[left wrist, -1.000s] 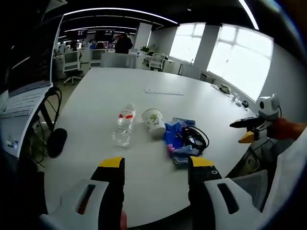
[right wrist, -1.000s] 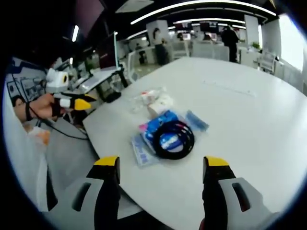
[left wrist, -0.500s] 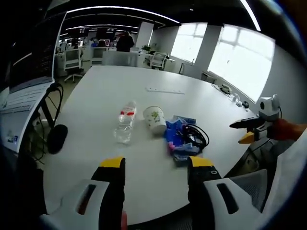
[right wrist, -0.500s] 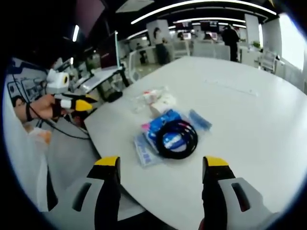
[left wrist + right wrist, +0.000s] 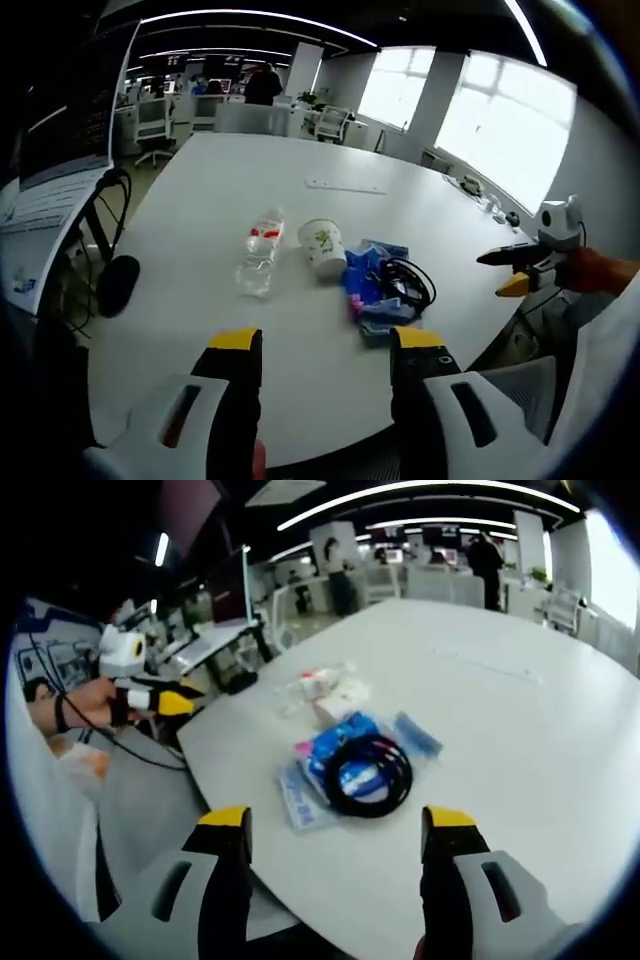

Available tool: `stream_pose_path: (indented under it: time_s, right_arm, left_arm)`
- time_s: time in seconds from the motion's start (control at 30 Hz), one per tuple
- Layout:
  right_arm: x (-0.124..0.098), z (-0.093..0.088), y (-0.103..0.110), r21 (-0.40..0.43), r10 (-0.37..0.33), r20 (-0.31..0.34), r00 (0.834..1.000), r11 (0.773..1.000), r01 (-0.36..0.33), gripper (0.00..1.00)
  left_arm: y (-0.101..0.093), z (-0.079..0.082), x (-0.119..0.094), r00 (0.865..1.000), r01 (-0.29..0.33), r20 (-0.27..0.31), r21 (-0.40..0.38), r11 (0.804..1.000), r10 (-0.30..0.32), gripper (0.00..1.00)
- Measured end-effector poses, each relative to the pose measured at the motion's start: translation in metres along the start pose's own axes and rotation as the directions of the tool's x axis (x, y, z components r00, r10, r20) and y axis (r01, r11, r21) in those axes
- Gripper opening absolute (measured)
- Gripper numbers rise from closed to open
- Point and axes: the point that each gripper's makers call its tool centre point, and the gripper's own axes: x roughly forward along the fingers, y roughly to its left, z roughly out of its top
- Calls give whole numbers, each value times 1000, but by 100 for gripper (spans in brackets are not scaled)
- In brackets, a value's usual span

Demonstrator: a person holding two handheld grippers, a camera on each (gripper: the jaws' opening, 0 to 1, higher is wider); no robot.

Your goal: Arrange the tabletop items into an orderly group along one side of the table until the central work area is clear of visible clutter.

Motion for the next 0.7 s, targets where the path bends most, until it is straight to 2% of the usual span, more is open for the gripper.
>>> stream_pose_path:
  time_s: [0.3,0.7]
  right_arm:
    - [-3,-3,-9,4,2,-8,1000,1000,-2,67]
    - [-3,-8,-16,17,5,-15,1000,1000,-5,66]
  left_arm:
    - [-3,2,7,1000,-1,-6,-5,1000,1,50]
    - [4,9,15,1000,-4,-20,18,1000,4,50]
